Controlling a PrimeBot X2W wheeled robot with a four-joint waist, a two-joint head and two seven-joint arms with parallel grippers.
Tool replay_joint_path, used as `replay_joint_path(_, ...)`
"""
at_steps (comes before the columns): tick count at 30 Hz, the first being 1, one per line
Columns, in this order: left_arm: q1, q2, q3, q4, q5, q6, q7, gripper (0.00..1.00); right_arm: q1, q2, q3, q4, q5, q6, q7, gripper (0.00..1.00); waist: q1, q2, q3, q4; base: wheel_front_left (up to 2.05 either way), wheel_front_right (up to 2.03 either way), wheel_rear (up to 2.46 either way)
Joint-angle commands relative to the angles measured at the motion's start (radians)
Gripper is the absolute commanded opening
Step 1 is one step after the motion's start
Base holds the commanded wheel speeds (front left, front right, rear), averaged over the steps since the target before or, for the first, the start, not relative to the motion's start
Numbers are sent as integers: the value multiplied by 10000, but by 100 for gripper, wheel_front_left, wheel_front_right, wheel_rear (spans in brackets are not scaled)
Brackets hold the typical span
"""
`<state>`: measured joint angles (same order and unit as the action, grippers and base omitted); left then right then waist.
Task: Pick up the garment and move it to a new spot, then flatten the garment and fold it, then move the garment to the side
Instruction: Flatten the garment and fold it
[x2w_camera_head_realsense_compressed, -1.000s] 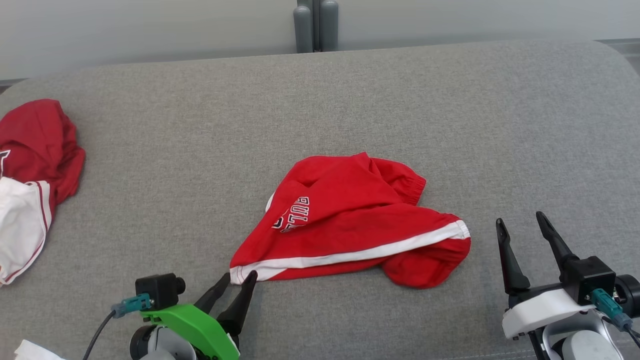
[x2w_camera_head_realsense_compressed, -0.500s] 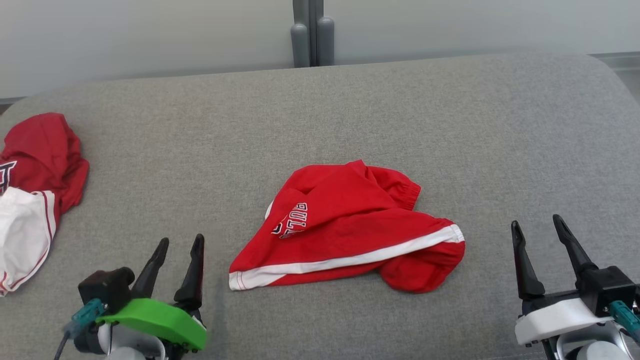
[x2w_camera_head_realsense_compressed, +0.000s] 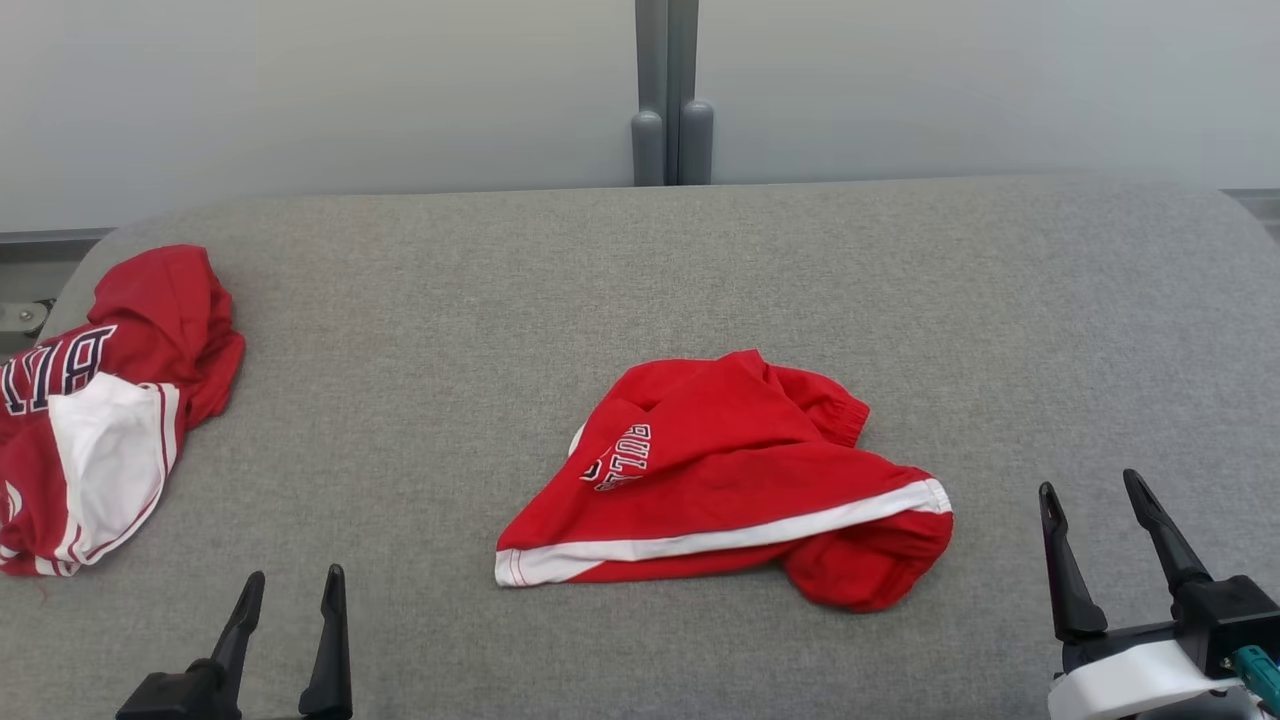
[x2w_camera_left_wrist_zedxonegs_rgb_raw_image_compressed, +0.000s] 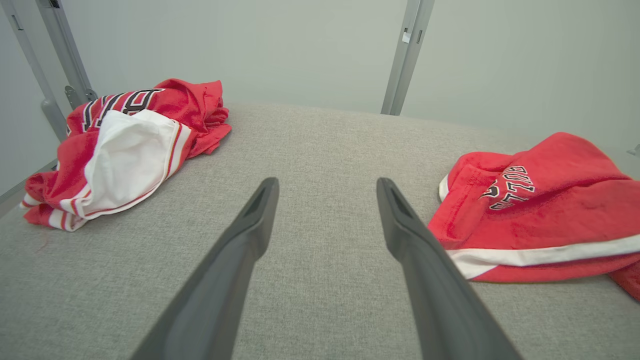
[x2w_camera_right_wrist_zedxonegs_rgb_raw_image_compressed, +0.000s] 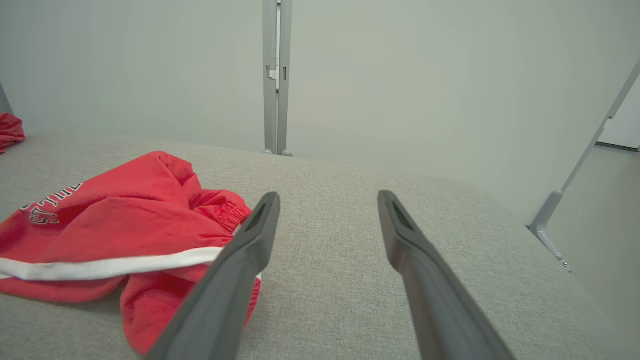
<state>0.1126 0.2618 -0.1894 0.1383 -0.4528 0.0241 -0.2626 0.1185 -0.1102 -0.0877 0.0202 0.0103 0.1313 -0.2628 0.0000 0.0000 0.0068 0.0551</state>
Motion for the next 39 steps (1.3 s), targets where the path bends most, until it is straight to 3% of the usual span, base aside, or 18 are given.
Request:
replay_joint_path(1, 178, -83, 151, -15, 169, -122, -29, 100, 105, -25, -17, -41, -60, -10, -30, 100, 0, 0, -64, 81, 0, 0, 0)
replay_joint_path(6, 531, -487, 986, 209, 1124, -922, -29, 100, 250, 51, 26, 55, -90, -10, -30, 100, 0, 0, -71, 144, 0, 0, 0)
replay_joint_path(13, 439, -909, 1599, 395, 1811, -1442, -29, 100, 422, 190, -267, 469, -135, -10, -30, 100, 0, 0, -18, 96, 0, 0, 0)
replay_joint_path(19, 404, -1123, 1950, 447, 1910, -1548, -30, 100, 252, 301, -240, 578, -23, -10, -30, 100, 0, 0, 41, -103, 0, 0, 0)
replay_joint_path(31, 279, -971, 1516, 631, 1659, -1556, -30, 100, -46, 313, -141, 771, 282, -9, -30, 100, 0, 0, 135, -158, 0, 0, 0)
replay_joint_path(35, -10, -805, 1097, 1134, 1478, -1557, 48, 100, -486, -125, 436, 1524, 882, -9, -30, 100, 0, 0, 273, -161, 0, 0, 0)
replay_joint_path(39, -455, -726, 685, 1333, 970, -1556, 1340, 100, -1437, -1133, 1701, 2082, 1893, -10, 927, 100, 0, 0, 468, -193, 0, 0, 0)
